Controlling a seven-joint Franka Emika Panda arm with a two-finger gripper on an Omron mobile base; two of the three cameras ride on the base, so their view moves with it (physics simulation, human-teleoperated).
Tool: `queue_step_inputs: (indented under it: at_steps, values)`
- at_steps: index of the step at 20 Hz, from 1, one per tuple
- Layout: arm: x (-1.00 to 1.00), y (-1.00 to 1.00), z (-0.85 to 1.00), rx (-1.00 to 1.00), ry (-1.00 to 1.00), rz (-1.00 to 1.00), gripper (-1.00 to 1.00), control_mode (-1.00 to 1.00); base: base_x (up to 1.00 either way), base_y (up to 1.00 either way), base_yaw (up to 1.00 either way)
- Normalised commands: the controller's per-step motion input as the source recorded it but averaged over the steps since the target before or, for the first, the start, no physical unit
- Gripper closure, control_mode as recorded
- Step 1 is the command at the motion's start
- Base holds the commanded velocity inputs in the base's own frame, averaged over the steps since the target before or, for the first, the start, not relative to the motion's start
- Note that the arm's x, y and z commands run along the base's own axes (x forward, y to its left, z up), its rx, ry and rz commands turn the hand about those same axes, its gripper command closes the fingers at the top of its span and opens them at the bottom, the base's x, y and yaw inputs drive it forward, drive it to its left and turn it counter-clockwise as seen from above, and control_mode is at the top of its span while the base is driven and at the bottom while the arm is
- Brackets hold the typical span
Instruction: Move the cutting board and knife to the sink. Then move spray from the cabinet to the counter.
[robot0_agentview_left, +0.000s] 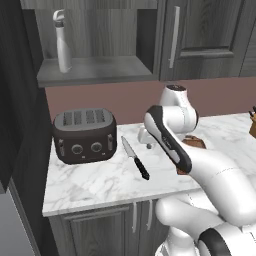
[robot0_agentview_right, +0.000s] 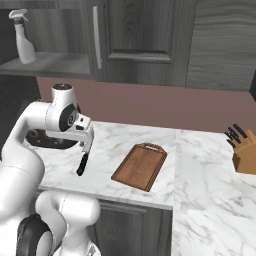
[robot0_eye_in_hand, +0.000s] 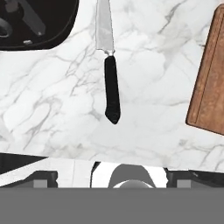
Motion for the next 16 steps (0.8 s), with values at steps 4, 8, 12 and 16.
queue_step_inputs:
  at_steps: [4, 8, 12, 16]
  values:
    - [0.06, 0.00, -0.30, -0.10, 0.10, 0.00, -1.00, -1.00, 0.00, 0.00, 0.00]
    - [0.04, 0.00, -0.38, -0.06, 0.08, 0.00, -1.00, -1.00, 0.00, 0.00, 0.00]
    - [0.04, 0.00, -0.36, 0.00, 0.03, 0.00, -1.00, -1.00, 0.00, 0.00, 0.00]
    - [0.02, 0.03, -0.42, 0.00, 0.00, 0.00, -1.00, -1.00, 0.00, 0.00, 0.00]
